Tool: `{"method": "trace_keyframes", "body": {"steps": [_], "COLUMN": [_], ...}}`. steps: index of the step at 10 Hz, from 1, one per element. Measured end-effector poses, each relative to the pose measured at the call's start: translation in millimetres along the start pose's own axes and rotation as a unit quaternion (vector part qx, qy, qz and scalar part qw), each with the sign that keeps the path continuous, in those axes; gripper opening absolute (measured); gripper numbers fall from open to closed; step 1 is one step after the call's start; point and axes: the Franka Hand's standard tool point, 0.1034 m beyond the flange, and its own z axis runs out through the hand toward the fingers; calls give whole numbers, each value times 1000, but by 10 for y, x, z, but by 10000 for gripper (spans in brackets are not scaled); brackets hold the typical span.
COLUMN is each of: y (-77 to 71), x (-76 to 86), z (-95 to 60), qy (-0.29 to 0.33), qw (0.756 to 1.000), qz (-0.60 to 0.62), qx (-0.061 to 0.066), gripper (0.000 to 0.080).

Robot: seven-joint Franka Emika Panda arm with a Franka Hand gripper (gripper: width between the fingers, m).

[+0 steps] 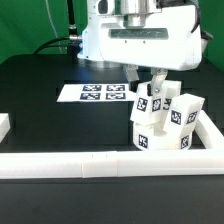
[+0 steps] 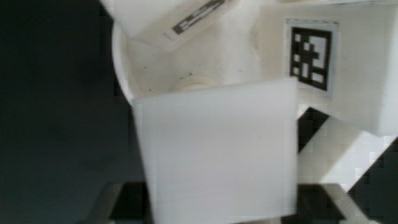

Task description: Assemble stool

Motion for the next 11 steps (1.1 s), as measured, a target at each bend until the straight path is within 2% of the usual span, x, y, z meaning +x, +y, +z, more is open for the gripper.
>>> {"method": "trace_keyframes", "body": {"steps": [1, 3, 5, 6, 9, 10, 11], "y": [2, 13, -10, -18, -15, 13, 27], "x": [0, -14, -51, -61, -74, -60, -85], "z": [1, 10, 13, 11, 16, 18, 19], "qy": [-1, -12, -2, -3, -11, -23, -35], "qw": [1000, 986, 966, 964, 937, 911, 886], "qz": [18, 164, 257, 265, 349, 409, 462], "qx": [1, 10, 32, 33, 35, 39, 33], "gripper": [335, 335, 335, 335, 337, 337, 337]}}
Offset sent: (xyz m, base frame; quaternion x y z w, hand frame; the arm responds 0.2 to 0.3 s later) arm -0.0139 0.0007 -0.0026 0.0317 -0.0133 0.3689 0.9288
